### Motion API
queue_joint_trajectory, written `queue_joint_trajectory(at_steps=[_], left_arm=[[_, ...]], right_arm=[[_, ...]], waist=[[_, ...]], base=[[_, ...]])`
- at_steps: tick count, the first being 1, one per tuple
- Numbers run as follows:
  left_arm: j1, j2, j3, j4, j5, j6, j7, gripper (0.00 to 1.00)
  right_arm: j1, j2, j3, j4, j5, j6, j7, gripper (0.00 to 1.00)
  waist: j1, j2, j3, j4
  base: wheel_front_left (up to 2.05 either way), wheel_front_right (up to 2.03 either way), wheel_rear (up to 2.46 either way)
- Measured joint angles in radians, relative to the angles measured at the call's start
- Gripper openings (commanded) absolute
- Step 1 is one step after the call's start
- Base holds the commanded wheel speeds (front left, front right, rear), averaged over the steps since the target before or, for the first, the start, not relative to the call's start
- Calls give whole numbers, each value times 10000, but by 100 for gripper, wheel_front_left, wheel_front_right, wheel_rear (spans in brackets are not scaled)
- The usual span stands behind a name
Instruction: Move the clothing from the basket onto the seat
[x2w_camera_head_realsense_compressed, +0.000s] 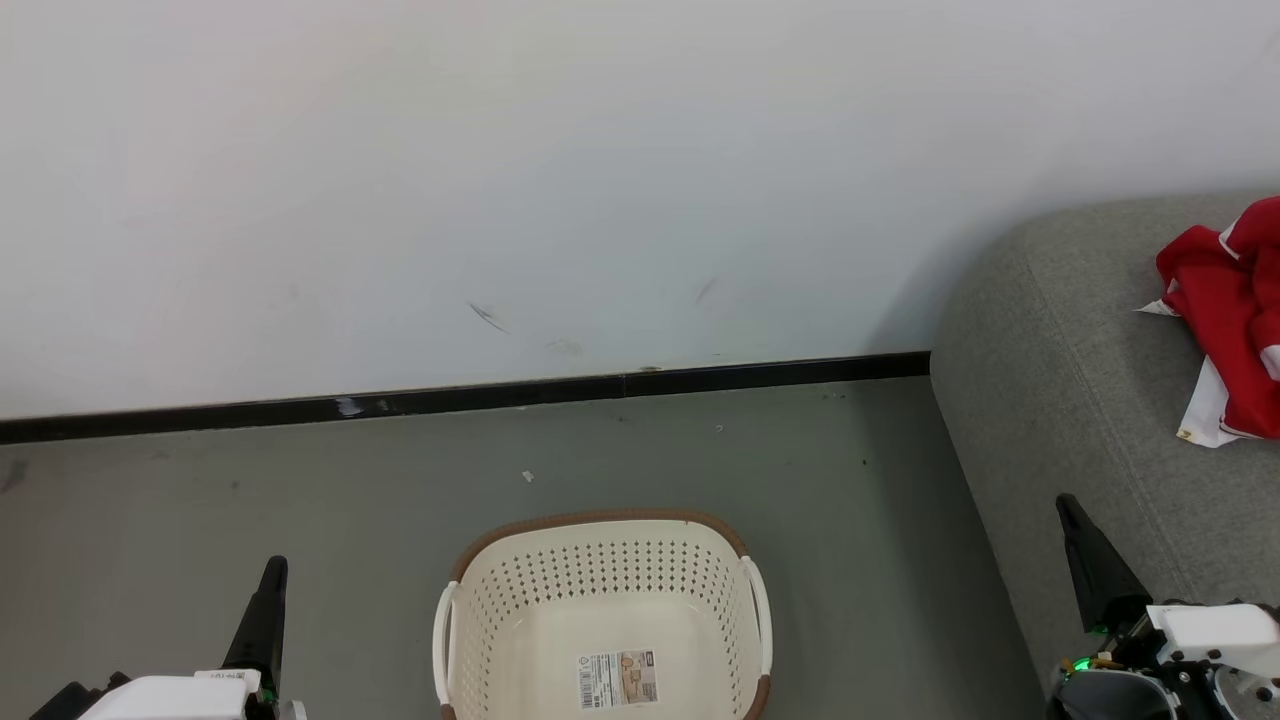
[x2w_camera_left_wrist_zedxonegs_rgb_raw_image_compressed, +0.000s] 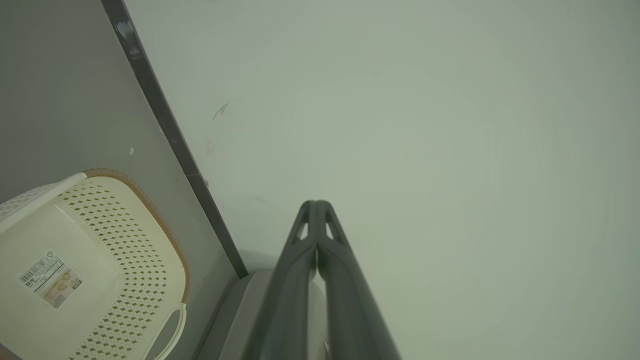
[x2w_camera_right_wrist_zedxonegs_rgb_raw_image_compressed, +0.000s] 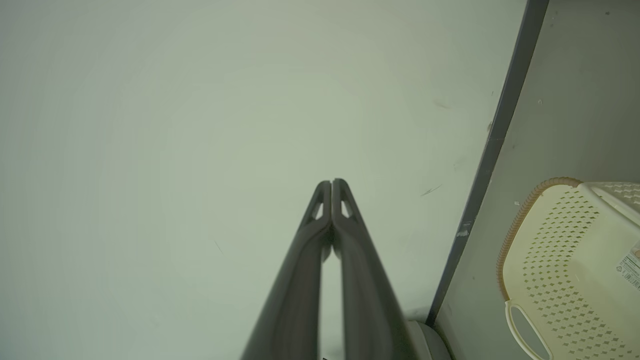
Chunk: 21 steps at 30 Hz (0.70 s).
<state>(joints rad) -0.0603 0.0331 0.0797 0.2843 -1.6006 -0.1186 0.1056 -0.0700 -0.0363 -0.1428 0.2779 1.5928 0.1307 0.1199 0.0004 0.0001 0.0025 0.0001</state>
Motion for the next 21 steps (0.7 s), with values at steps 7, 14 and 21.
queue_joint_trajectory(at_steps=[7,14,21], left_arm=[[-1,0,2,-17,0,0,0,0],[-1,0,2,-25,0,0,0,0],[-1,0,4,-31,0,0,0,0]], right_arm=[[1,0,6,-4,0,0,0,0],[1,0,12,-10,0,0,-10,0],[1,0,19,-13,0,0,-10,0]], waist=[[-1,0,1,0],[0,0,1,0],[-1,0,2,0]], base=[[0,0,0],[0,0,0],[0,0,0]])
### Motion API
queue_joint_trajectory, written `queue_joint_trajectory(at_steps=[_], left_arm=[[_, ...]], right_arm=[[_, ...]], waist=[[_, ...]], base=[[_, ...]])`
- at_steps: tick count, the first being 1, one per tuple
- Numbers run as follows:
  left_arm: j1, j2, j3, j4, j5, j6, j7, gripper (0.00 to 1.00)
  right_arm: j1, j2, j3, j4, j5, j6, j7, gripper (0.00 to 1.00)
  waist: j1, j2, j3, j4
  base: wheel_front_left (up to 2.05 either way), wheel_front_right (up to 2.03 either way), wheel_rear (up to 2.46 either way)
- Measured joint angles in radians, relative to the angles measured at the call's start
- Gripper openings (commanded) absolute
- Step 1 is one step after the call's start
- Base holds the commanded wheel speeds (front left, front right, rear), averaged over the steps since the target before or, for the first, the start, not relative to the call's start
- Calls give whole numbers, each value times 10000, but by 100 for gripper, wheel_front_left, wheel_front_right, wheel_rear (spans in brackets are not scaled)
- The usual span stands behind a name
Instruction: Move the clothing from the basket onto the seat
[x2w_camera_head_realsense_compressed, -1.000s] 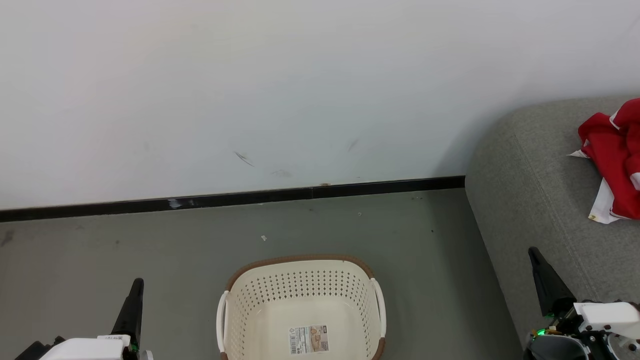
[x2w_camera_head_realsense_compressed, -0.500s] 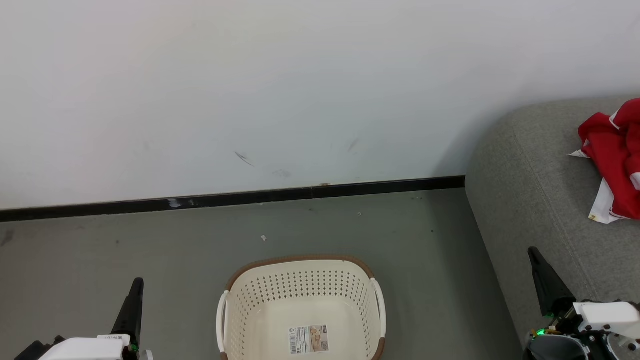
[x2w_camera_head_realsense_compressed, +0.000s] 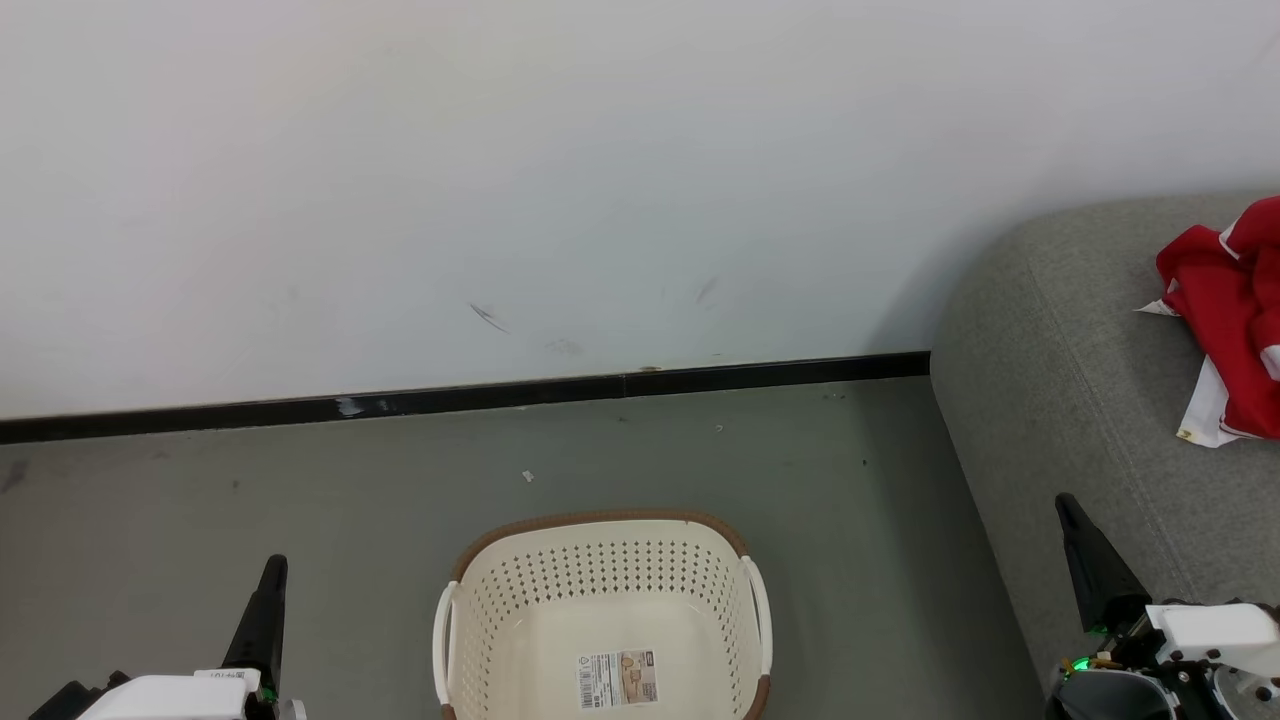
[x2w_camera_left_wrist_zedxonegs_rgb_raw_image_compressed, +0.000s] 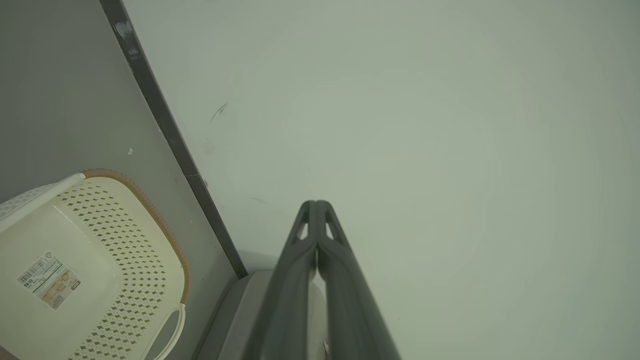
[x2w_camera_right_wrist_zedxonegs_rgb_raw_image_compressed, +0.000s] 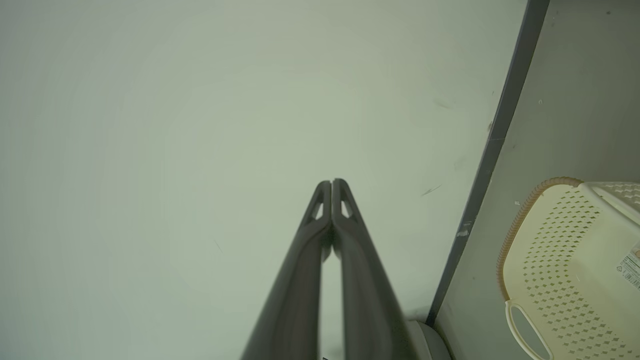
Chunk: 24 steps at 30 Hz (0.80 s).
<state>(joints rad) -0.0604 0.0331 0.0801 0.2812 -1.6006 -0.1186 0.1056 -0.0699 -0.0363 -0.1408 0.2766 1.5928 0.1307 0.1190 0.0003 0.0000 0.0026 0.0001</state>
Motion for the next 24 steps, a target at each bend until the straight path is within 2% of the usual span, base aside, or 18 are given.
queue_joint_trajectory(at_steps=[24], left_arm=[[0,-2,2,-23,0,0,0,0]], right_arm=[[0,0,12,-13,0,0,-2,0]], waist=[[-1,0,1,0]], base=[[0,0,0]])
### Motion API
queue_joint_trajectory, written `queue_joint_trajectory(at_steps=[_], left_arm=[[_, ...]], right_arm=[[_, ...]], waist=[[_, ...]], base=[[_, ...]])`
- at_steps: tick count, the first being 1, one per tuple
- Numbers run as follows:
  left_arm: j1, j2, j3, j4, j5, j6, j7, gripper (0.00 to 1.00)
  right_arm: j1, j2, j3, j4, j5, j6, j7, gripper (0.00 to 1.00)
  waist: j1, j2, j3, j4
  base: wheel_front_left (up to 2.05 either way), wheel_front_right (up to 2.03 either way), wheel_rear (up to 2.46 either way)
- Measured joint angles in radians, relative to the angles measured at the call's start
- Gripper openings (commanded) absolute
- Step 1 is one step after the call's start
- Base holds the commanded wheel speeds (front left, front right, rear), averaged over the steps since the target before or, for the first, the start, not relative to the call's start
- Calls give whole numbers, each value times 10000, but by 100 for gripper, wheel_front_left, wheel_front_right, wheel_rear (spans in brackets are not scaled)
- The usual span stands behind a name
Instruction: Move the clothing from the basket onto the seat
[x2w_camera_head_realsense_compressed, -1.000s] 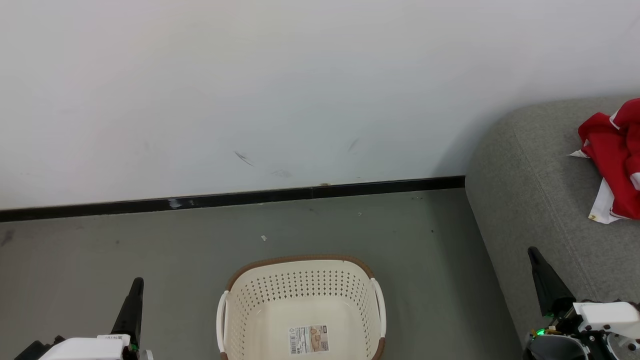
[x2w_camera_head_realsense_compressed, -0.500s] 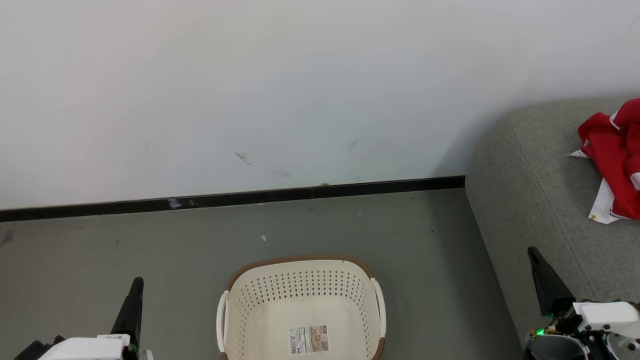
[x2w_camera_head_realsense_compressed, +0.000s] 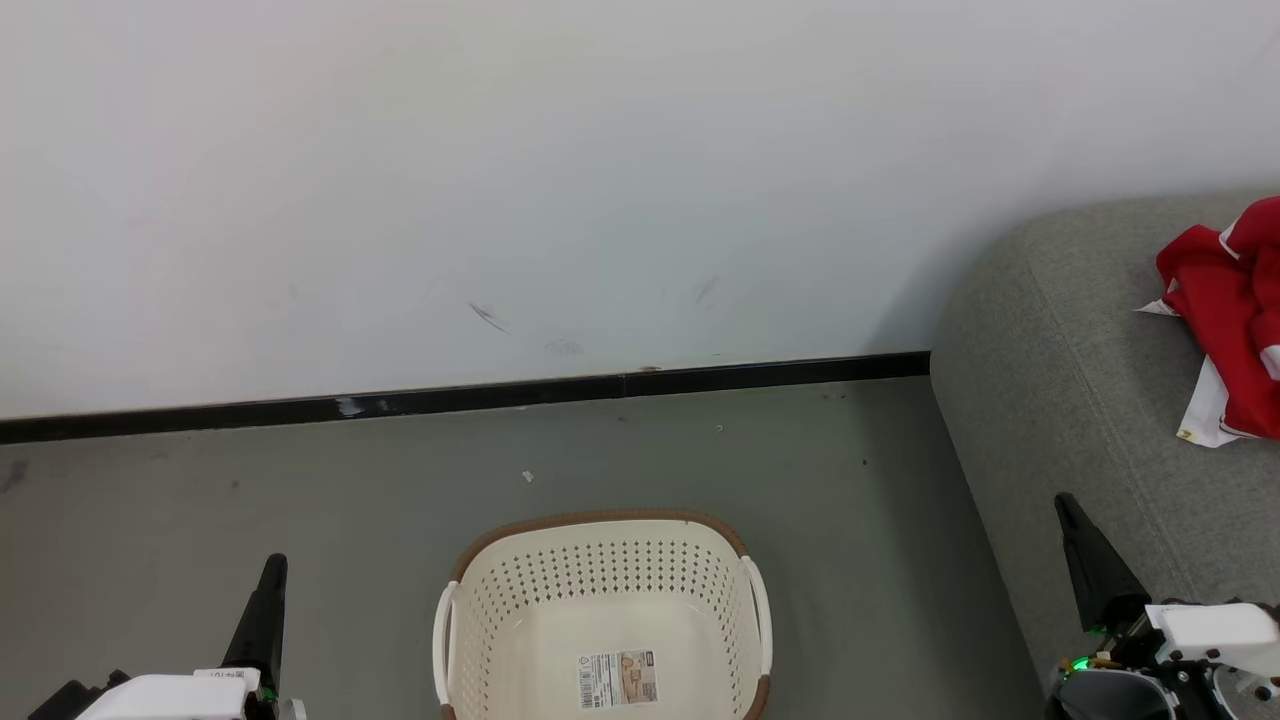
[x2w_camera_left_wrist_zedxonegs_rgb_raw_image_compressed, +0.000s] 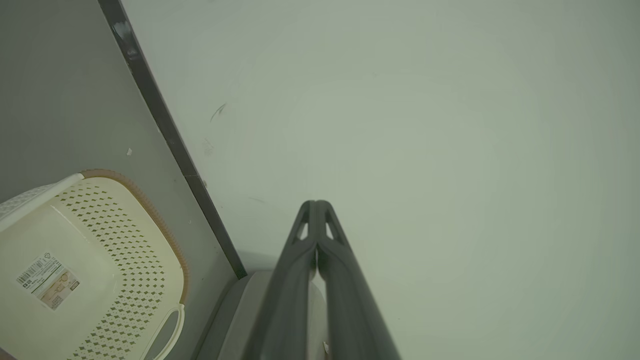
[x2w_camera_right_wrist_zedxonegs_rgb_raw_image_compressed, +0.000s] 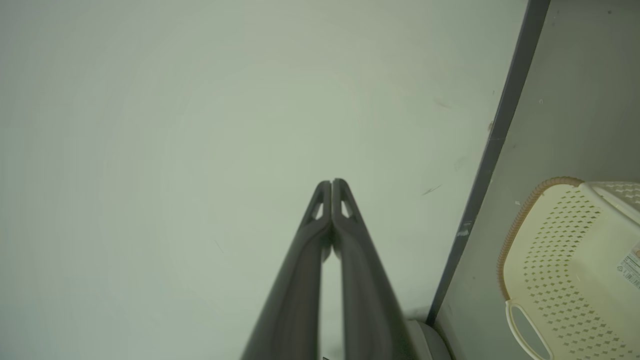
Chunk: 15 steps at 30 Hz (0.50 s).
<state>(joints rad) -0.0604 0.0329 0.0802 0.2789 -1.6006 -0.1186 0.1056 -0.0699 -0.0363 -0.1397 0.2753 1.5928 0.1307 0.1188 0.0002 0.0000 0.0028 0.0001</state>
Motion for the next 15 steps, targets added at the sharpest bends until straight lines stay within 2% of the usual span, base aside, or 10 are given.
queue_joint_trajectory(at_steps=[15], left_arm=[[0,0,2,-12,0,0,0,0]], right_arm=[[0,0,2,-4,0,0,0,0]], waist=[[0,0,0,0]], base=[[0,0,0]])
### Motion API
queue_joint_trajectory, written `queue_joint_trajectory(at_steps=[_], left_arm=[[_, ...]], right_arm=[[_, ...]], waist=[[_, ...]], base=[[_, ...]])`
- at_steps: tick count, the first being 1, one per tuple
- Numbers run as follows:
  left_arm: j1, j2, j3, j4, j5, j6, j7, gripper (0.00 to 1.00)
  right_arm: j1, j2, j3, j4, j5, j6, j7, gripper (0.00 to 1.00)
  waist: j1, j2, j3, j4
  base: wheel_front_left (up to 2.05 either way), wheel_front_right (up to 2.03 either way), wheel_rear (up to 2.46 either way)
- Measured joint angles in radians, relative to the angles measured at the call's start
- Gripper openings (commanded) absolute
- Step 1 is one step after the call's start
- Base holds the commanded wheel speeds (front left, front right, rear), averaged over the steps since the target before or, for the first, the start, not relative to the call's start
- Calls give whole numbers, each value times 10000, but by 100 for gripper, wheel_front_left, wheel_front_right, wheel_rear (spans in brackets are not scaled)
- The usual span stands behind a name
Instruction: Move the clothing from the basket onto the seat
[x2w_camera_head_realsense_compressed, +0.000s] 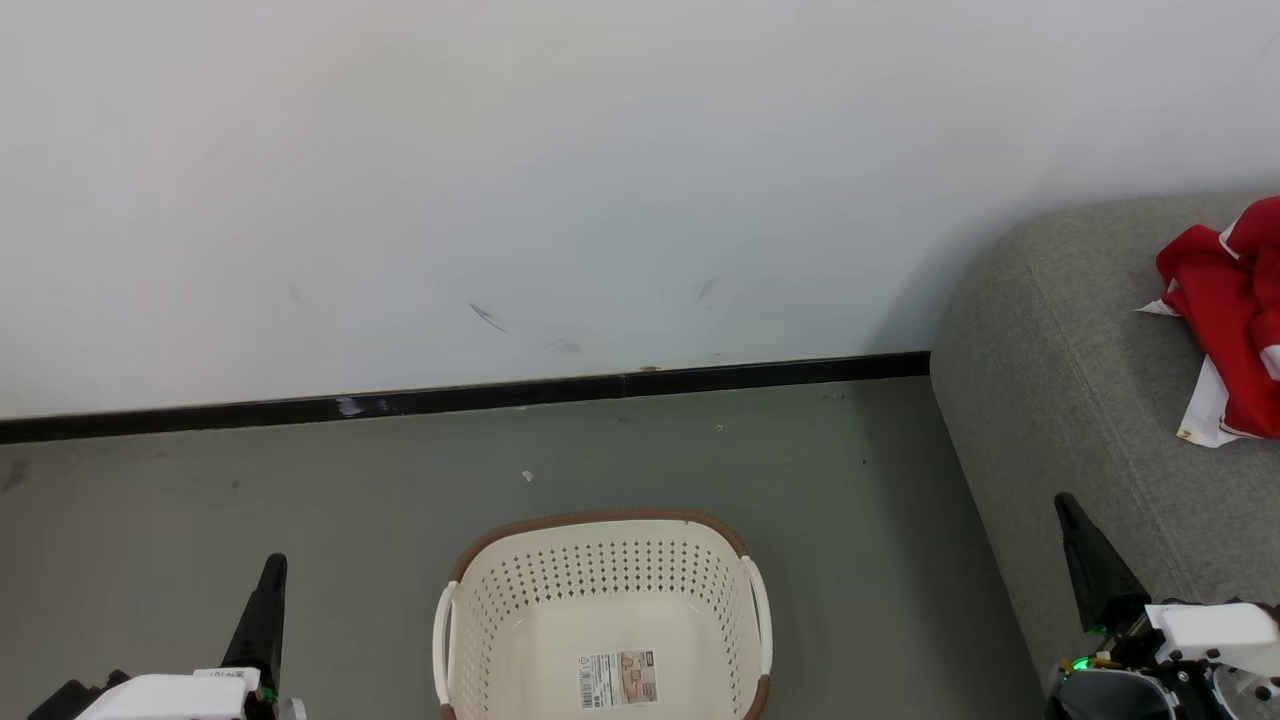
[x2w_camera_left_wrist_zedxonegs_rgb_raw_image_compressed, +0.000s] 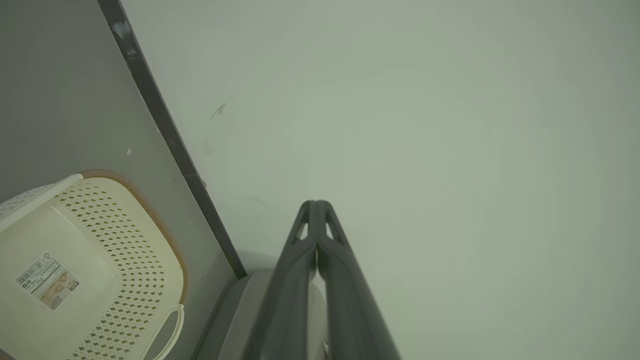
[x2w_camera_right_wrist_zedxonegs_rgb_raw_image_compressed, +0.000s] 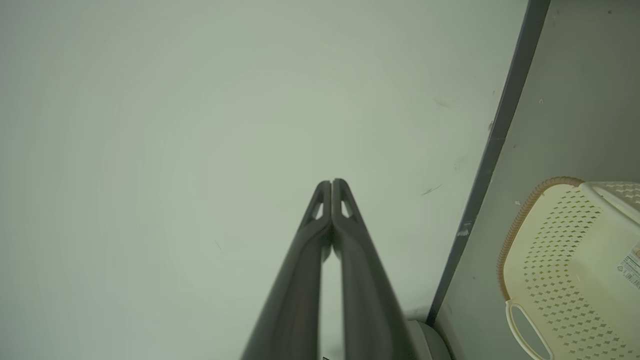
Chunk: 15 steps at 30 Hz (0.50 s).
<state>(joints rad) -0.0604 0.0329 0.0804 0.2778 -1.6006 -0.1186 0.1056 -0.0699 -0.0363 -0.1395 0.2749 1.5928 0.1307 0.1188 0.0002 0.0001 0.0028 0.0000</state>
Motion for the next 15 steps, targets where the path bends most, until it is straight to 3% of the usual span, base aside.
queue_joint_trajectory(at_steps=[15], left_arm=[[0,0,2,-6,0,0,0,0]], right_arm=[[0,0,4,0,0,0,0,0]], waist=[[0,0,1,0]], base=[[0,0,0]])
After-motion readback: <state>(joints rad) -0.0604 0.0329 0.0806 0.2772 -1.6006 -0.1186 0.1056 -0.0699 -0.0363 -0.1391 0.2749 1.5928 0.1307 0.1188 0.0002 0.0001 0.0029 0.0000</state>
